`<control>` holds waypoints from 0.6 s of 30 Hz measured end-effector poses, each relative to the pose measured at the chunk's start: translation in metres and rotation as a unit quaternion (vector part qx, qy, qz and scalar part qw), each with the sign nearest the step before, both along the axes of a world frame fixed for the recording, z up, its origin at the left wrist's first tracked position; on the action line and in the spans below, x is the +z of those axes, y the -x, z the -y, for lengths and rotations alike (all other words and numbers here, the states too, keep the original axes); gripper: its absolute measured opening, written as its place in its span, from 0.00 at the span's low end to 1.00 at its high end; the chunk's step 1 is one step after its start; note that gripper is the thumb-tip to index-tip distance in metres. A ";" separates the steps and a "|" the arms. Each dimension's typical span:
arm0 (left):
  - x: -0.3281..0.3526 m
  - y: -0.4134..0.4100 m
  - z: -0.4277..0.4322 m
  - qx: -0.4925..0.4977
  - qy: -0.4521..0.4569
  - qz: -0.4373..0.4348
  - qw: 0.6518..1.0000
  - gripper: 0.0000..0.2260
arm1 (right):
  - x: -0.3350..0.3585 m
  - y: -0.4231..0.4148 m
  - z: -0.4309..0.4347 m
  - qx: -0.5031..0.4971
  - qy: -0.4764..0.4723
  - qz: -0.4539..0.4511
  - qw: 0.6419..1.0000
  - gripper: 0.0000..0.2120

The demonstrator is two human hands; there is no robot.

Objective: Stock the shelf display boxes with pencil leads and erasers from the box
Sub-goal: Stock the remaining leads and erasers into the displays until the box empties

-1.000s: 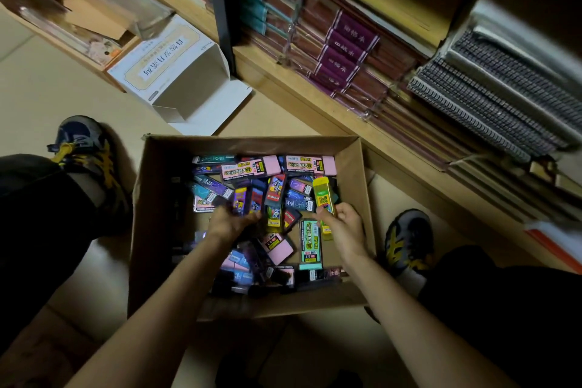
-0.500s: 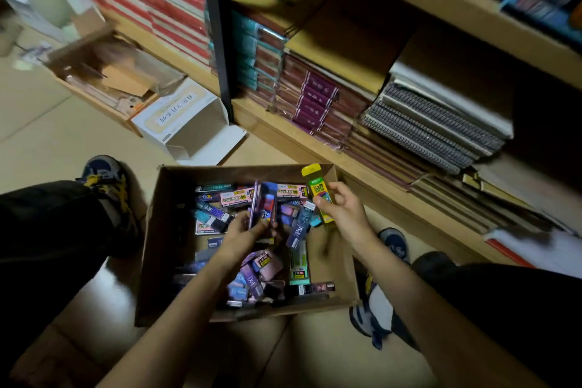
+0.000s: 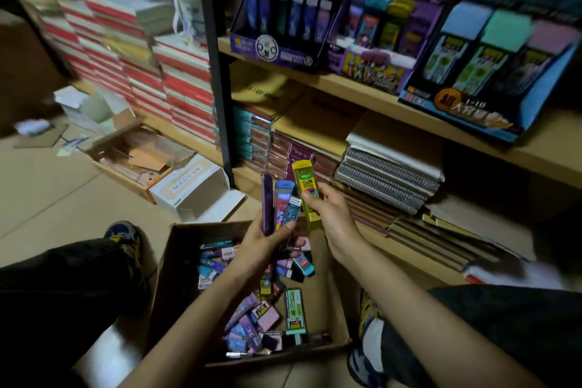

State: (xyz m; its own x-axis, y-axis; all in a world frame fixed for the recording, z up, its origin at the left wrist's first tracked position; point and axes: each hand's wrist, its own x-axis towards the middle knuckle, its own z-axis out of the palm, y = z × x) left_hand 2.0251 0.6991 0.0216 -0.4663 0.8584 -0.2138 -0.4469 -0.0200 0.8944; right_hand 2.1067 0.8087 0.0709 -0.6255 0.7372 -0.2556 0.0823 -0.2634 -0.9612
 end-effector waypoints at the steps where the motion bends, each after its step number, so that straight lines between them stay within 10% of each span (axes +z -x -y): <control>1: 0.006 0.002 -0.002 -0.003 -0.005 -0.003 1.000 0.17 | 0.008 -0.001 -0.002 -0.017 0.013 -0.002 1.000 0.08; 7: 0.054 0.022 -0.024 -0.037 -0.067 -0.026 0.997 0.12 | 0.071 -0.002 -0.021 -0.052 0.041 -0.066 0.996 0.10; 18: 0.152 0.090 -0.052 0.012 -0.110 -0.134 0.985 0.11 | 0.181 0.010 -0.090 -0.073 -0.251 -0.065 0.963 0.01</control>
State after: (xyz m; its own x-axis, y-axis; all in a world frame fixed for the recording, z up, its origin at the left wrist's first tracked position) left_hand 1.9352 0.7516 0.1739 -0.5016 0.8581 0.1096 -0.1925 -0.2342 0.9529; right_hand 2.0967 0.8985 0.2521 -0.5084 0.8299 0.2299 -0.0500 0.2381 -0.9700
